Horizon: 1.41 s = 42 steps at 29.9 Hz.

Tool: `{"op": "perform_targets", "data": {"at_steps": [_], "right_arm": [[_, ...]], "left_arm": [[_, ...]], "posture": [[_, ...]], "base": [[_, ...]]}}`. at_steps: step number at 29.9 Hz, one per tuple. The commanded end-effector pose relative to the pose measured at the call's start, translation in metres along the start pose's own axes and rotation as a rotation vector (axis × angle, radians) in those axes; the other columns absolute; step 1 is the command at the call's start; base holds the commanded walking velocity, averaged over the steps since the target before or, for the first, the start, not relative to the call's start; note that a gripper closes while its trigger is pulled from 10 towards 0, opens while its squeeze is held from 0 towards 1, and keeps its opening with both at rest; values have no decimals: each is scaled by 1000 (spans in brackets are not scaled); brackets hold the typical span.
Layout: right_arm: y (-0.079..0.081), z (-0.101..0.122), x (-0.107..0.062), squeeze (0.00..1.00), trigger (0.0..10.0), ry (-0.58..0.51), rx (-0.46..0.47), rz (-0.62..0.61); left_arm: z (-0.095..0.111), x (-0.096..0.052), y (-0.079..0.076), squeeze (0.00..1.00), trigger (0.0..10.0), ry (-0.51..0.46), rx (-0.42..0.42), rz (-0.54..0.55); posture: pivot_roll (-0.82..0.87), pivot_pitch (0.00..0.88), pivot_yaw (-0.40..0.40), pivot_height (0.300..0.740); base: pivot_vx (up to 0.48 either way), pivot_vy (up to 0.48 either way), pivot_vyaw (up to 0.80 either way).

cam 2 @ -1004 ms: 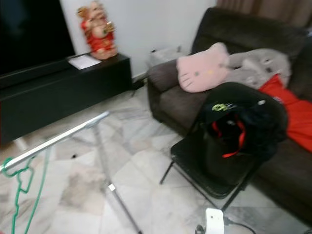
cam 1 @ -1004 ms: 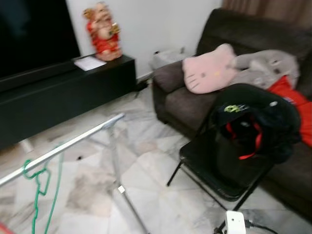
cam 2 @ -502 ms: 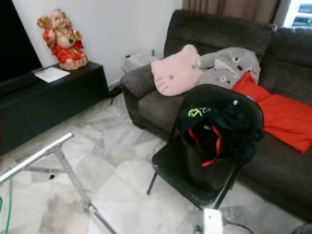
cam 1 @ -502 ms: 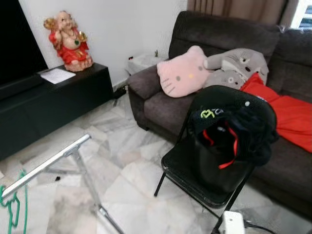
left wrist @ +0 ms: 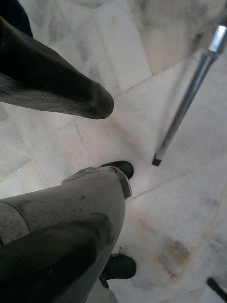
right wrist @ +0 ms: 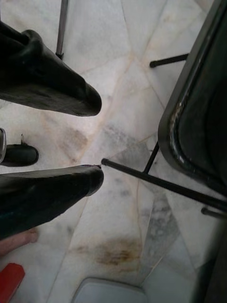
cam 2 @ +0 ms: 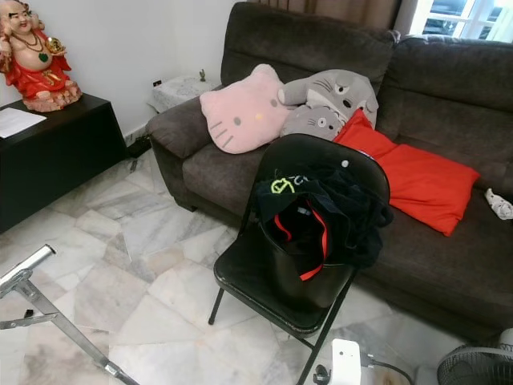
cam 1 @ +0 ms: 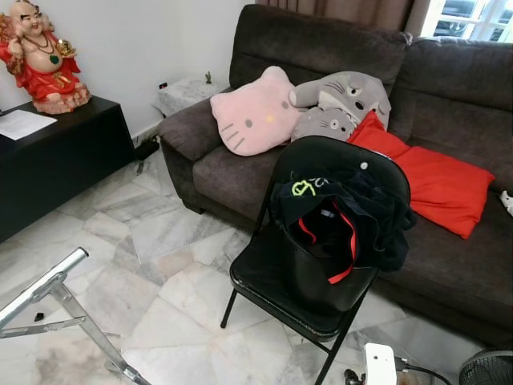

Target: Hang hanger

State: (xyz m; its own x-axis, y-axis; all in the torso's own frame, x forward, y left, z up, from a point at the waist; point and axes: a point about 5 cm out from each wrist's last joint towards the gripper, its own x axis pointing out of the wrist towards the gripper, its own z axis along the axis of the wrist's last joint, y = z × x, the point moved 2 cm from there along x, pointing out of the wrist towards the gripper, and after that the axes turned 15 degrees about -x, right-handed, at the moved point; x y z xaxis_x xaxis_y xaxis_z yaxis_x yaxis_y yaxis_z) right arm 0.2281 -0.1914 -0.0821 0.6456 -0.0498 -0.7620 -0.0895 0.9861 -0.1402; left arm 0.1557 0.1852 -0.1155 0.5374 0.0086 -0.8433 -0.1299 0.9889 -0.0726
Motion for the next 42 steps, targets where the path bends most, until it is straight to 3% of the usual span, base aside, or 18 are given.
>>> {"op": "perform_targets", "data": {"at_steps": [1,12,42], "right_arm": [[0,-2,0,0,10000,4,10,-8],[-2,-2,0,0,10000,8,-5,-11],[-3,-2,-1,0,10000,-12,-2,-20]], "left_arm": [[-13,-2,2,0,10000,47,0,8],[-13,-2,0,0,10000,47,8,3],[-14,-2,-1,0,10000,50,32,-11]], "posture": [[11,15,27,740],[9,7,20,740],[6,0,24,740]], "base": [[0,0,0],[0,0,-602],[190,0,0]]}}
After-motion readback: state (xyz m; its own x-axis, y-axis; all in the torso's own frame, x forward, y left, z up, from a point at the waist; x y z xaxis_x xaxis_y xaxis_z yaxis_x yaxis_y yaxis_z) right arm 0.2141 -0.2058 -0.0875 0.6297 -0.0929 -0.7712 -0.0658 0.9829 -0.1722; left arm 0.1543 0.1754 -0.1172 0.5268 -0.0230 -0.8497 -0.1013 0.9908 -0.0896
